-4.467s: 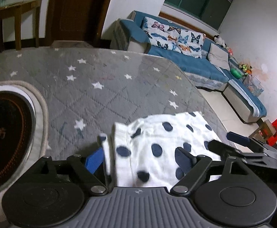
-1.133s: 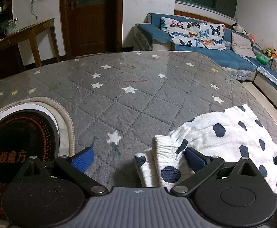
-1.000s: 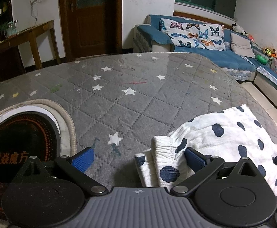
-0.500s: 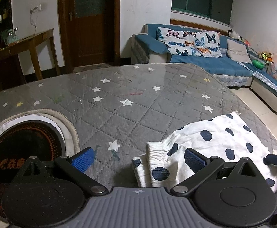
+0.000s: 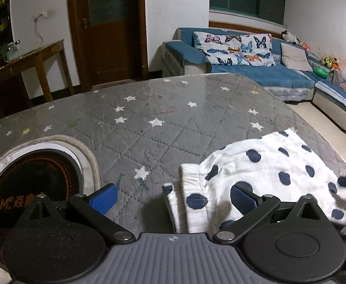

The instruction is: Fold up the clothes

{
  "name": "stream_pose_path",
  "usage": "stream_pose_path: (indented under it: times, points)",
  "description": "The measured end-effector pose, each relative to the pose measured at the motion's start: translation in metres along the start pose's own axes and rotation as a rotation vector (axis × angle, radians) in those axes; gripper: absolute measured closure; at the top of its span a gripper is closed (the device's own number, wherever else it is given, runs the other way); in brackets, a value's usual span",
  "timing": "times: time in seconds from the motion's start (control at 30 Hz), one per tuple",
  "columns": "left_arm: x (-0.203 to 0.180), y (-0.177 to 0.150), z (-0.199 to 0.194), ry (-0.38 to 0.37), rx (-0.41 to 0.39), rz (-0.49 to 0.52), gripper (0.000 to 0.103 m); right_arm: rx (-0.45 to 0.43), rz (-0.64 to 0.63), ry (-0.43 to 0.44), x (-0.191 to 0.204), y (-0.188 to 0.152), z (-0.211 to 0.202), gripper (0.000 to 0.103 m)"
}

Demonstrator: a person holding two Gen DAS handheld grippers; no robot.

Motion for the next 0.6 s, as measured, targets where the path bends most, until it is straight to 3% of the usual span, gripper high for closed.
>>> stream_pose_path:
  times: [0.17, 0.6]
  points:
    - [0.001, -0.006, 0.002, 0.005, 0.013, 0.003, 0.0, -0.038, 0.008, 0.004, -0.003, 0.015, 0.001, 0.0]
    - [0.002, -0.019, 0.007, 0.006, 0.034, 0.009, 0.0, 0.044, 0.002, 0.014, -0.004, -0.005, 0.027, 0.0]
Point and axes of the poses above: each gripper's, at about its wrist camera, not at the fingertips, and z roughly the way its jaws point, x to its left, y to its top, the point moved 7 cm from there along z, roughly the way its jaws point, and after that the axes turned 3 degrees about -y, right-handed, at the moved point
